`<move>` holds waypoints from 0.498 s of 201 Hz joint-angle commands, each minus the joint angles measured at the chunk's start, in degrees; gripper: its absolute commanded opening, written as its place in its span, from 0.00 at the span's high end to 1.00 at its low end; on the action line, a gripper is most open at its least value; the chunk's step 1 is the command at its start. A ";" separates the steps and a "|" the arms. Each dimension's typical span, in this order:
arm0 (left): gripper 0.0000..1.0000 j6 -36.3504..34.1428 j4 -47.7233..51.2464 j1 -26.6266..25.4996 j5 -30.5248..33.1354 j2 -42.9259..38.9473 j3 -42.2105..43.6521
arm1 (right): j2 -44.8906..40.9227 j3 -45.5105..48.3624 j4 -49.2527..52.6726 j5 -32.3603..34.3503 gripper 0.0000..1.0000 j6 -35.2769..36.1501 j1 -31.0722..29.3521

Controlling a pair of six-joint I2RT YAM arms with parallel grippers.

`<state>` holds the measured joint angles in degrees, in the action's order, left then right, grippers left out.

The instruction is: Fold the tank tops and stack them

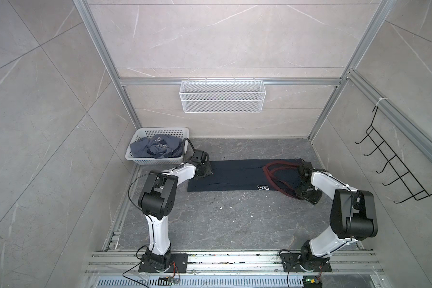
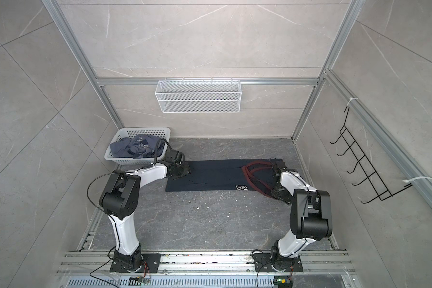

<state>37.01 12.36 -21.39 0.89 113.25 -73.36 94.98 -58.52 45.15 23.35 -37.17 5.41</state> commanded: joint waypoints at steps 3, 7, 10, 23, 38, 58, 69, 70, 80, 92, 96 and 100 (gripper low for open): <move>0.38 0.82 -0.80 0.77 -0.89 0.87 0.32 | 2.07 -3.35 -1.03 2.22 0.55 2.19 0.21; 0.38 0.86 -0.81 0.81 -0.89 0.96 0.37 | 2.28 -3.78 -1.19 2.24 0.58 2.46 0.15; 0.38 0.87 -0.79 0.78 -0.89 1.00 0.40 | 2.50 -4.07 -1.32 2.22 0.60 2.59 0.14; 0.38 0.87 -0.76 1.01 -0.81 1.22 0.57 | 3.38 -5.29 -1.51 2.31 0.69 3.20 0.17; 0.38 1.02 -0.75 1.13 -0.88 1.40 0.59 | 4.70 -6.61 -1.23 2.52 0.78 3.67 0.14; 0.38 1.03 -0.64 1.34 -0.80 1.53 0.55 | 6.23 -7.92 -0.97 2.99 0.88 3.75 0.21; 0.38 0.95 -0.37 1.40 -0.68 1.68 0.36 | 6.58 -8.64 -0.86 3.24 0.92 3.85 0.19; 0.38 0.95 -0.39 1.42 -0.65 1.70 0.34 | 6.60 -8.68 -0.90 3.21 0.92 3.85 0.16; 0.38 0.86 -0.02 1.44 -0.49 1.84 0.07 | 6.73 -9.47 -0.83 3.52 0.95 4.21 0.16; 0.38 0.52 0.27 1.52 -0.19 2.02 -0.24 | 7.00 -11.12 -0.39 3.87 0.97 4.73 0.14; 0.38 0.34 0.33 1.64 -0.17 2.10 -0.36 | 7.25 -11.85 -0.13 4.04 0.98 4.93 0.13; 0.38 0.34 0.46 1.61 -0.08 2.15 -0.45 | 7.46 -12.57 0.17 4.27 0.98 5.12 0.14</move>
<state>37.30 11.22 -20.56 0.69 113.75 -73.36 101.19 -66.87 43.83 25.19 -33.17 5.45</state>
